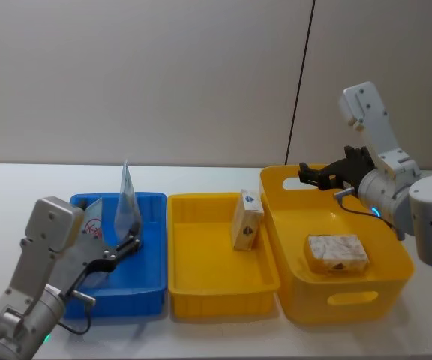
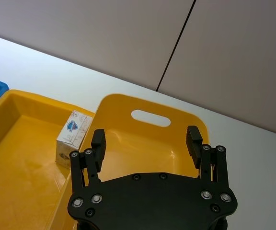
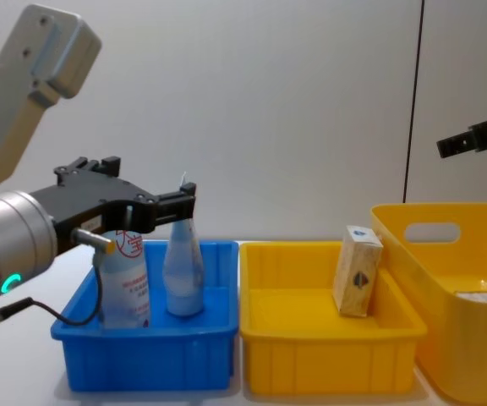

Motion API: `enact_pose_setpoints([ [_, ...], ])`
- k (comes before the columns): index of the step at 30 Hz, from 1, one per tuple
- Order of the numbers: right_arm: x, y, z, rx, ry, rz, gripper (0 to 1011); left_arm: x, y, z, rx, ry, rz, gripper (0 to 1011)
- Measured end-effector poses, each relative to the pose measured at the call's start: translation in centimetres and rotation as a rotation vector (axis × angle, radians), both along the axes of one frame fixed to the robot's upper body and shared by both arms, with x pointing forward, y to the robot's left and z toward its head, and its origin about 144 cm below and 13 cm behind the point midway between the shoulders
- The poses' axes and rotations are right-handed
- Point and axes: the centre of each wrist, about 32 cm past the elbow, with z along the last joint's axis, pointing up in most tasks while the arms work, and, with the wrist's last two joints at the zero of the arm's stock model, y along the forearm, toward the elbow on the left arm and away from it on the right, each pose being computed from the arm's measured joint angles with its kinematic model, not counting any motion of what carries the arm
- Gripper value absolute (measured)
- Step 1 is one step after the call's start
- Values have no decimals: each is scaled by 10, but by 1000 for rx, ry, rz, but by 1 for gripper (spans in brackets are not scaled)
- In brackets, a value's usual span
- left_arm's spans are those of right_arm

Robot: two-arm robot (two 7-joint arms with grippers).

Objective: Bimanual collaborative sorting of washing and personal care products

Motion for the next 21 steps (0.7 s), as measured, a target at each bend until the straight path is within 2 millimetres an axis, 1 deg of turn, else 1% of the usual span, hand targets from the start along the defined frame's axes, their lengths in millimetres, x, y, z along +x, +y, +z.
enact_pose_setpoints([
  [10,0,0,0,0,0,-1,1004,3,10,4,1,10,58,1001],
  [16,0,-1,1,0,-1,-2,1003,11,16,6,4,40,84,1001],
  [21,0,-1,1,0,-1,-2,1004,22,20,8,8,68,86,1001],
])
